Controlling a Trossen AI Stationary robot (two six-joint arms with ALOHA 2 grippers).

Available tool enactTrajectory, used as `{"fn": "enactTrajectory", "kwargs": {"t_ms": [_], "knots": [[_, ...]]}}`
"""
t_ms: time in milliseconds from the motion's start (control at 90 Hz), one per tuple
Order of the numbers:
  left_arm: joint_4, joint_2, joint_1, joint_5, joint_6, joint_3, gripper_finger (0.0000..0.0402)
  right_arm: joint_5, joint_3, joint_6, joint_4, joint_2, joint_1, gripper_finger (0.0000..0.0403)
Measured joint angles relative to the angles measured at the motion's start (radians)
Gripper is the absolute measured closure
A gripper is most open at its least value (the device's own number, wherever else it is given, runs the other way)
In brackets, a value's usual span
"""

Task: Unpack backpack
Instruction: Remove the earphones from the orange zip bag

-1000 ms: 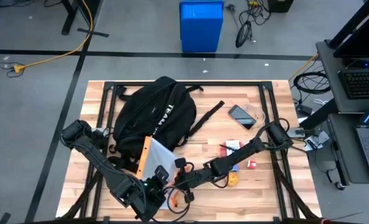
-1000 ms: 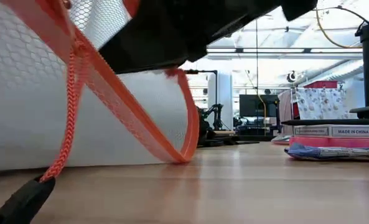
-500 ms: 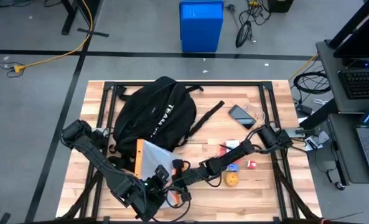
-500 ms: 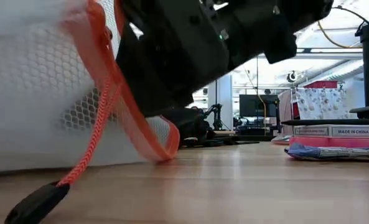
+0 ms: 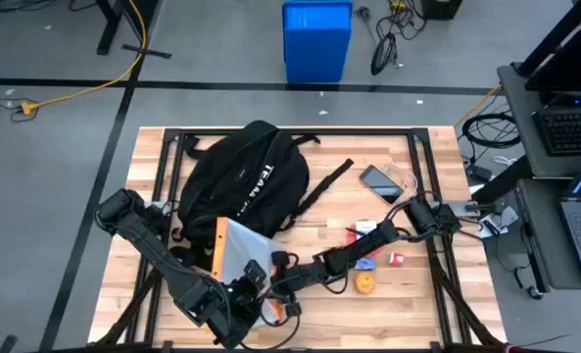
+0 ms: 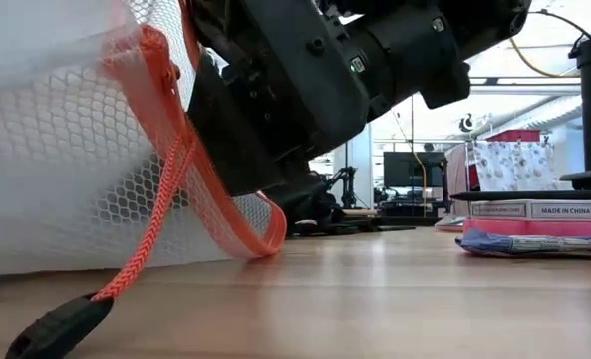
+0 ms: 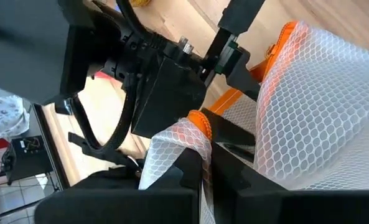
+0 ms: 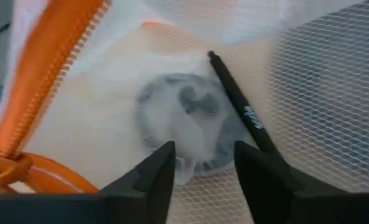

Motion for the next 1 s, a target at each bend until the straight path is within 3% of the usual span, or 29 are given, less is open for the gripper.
{"fn": "enactTrajectory", "kwargs": {"t_ms": [233, 444, 689, 1000], "knots": [[0.001, 0.0, 0.0, -0.013, 0.02, 0.0, 0.0402, -0.036, 0.0, -0.015, 0.0, 0.0, -0.006, 0.0393], [0.001, 0.0, 0.0, -0.013, 0.018, 0.0, 0.0402, -0.036, 0.0, -0.023, -0.007, -0.001, -0.006, 0.0402], [-0.011, 0.0, -0.019, -0.019, 0.015, 0.0, 0.0402, -0.03, -0.001, -0.021, -0.154, -0.059, 0.019, 0.0403], [-0.026, 0.0, -0.027, -0.019, -0.011, 0.0, 0.0402, 0.049, -0.001, -0.021, -0.289, -0.153, 0.051, 0.0403]]}}
